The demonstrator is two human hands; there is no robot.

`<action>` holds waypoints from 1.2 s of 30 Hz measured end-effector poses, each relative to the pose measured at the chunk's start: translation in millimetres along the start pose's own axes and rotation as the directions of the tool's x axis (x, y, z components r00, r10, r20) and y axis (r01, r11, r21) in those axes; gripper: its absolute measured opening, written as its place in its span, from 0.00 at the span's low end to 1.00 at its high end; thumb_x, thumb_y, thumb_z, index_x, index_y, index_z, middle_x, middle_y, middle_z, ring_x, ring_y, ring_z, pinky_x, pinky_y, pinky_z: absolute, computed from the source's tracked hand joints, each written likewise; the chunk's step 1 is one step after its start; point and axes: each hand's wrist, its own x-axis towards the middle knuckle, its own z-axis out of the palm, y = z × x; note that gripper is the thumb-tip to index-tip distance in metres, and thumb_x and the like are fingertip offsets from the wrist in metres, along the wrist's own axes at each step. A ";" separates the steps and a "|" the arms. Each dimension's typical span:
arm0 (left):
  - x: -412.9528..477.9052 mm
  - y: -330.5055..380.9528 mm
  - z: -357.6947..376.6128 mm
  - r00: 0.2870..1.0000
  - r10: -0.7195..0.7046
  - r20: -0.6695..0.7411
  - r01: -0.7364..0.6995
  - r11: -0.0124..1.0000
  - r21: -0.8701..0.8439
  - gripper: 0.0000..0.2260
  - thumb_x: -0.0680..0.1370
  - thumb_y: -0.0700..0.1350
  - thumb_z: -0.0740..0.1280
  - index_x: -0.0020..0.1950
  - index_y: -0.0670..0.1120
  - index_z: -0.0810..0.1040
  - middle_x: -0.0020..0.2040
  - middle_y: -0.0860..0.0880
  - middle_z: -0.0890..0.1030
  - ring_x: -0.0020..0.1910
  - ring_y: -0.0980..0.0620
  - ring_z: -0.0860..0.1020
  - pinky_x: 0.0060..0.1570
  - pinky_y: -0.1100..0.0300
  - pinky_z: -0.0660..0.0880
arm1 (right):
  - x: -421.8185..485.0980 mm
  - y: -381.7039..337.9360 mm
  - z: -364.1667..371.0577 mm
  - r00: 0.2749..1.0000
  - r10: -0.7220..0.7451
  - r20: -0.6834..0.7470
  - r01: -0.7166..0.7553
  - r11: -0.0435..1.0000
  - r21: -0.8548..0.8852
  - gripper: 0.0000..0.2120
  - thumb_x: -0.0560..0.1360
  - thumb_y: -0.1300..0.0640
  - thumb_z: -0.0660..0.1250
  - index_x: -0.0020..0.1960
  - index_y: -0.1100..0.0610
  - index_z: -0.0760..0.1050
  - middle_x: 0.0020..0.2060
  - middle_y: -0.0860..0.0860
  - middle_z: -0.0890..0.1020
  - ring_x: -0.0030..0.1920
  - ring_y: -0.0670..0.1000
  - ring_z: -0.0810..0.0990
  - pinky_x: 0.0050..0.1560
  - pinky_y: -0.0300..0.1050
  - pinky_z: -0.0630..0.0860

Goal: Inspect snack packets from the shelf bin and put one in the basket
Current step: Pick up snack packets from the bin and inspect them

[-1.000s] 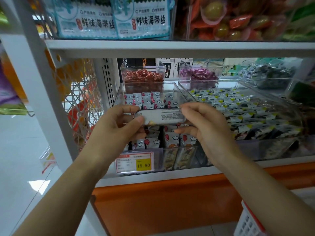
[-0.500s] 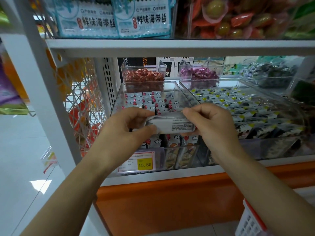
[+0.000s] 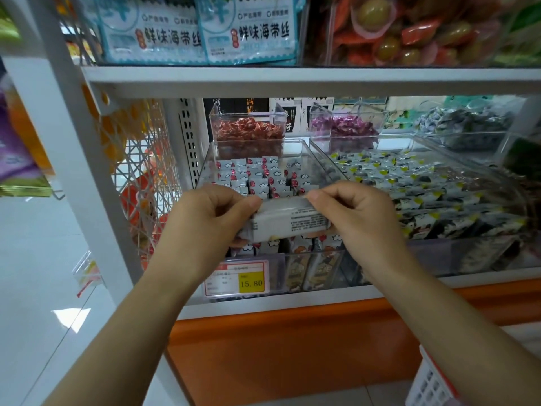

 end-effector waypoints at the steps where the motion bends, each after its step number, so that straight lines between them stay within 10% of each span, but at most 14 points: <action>1: -1.0 0.3 0.7 1.000 -0.004 0.026 0.004 1.000 -0.001 0.08 0.74 0.51 0.65 0.43 0.50 0.82 0.38 0.52 0.82 0.34 0.56 0.81 0.36 0.60 0.81 | 0.5 1.2 0.0 1.000 0.020 -0.015 -0.020 1.000 0.010 0.08 0.75 0.57 0.66 0.38 0.53 0.80 0.33 0.48 0.82 0.35 0.44 0.81 0.36 0.41 0.80; 8: -1.8 -4.5 8.4 0.996 0.074 0.042 -0.079 0.984 0.163 0.23 0.76 0.47 0.66 0.70 0.52 0.68 0.61 0.53 0.77 0.56 0.55 0.77 0.57 0.58 0.75 | 4.7 3.6 -0.9 0.982 0.167 0.087 -0.186 0.926 0.327 0.06 0.75 0.59 0.66 0.48 0.55 0.81 0.43 0.52 0.84 0.44 0.47 0.84 0.41 0.38 0.80; 12: 1.6 -9.7 10.8 0.998 0.061 -0.015 -0.060 0.997 0.053 0.22 0.77 0.47 0.64 0.72 0.49 0.67 0.58 0.52 0.78 0.51 0.56 0.79 0.48 0.66 0.76 | 7.0 6.5 -2.7 0.974 0.117 0.193 -0.168 0.948 0.272 0.20 0.72 0.63 0.69 0.62 0.49 0.73 0.50 0.48 0.82 0.45 0.49 0.85 0.47 0.39 0.80; 18: 29.4 -18.2 20.6 0.994 0.113 0.001 -0.109 0.951 0.290 0.26 0.79 0.53 0.61 0.74 0.45 0.60 0.71 0.47 0.68 0.67 0.49 0.69 0.64 0.59 0.66 | 31.0 2.0 -3.8 0.999 0.014 -0.052 -0.012 0.999 0.032 0.02 0.73 0.58 0.70 0.45 0.53 0.78 0.39 0.52 0.83 0.36 0.49 0.84 0.37 0.43 0.82; 22: 71.5 -26.9 30.6 0.990 0.031 0.135 -0.099 0.840 0.533 0.24 0.80 0.54 0.58 0.70 0.40 0.64 0.69 0.40 0.68 0.67 0.43 0.67 0.64 0.55 0.63 | 59.4 6.5 -5.4 0.992 0.007 -0.126 -0.020 0.994 -0.104 0.11 0.73 0.55 0.71 0.46 0.65 0.78 0.39 0.57 0.83 0.35 0.49 0.83 0.40 0.45 0.81; 29: 141.7 -50.7 40.4 0.960 -0.147 0.240 -0.065 0.712 0.699 0.26 0.79 0.59 0.49 0.56 0.39 0.74 0.58 0.35 0.75 0.57 0.37 0.73 0.60 0.45 0.70 | 80.5 15.6 -2.6 0.989 0.002 -0.146 -0.015 0.996 -0.084 0.14 0.74 0.56 0.70 0.47 0.69 0.76 0.40 0.61 0.81 0.35 0.48 0.83 0.42 0.51 0.80; 36: 157.1 -68.1 46.9 0.936 -0.275 0.219 0.029 0.681 0.732 0.31 0.78 0.64 0.47 0.66 0.41 0.67 0.61 0.37 0.74 0.59 0.38 0.72 0.62 0.43 0.68 | 91.7 17.1 -6.4 0.989 0.002 -0.147 -0.010 0.999 -0.051 0.17 0.73 0.58 0.70 0.49 0.73 0.75 0.44 0.67 0.81 0.37 0.55 0.83 0.44 0.53 0.81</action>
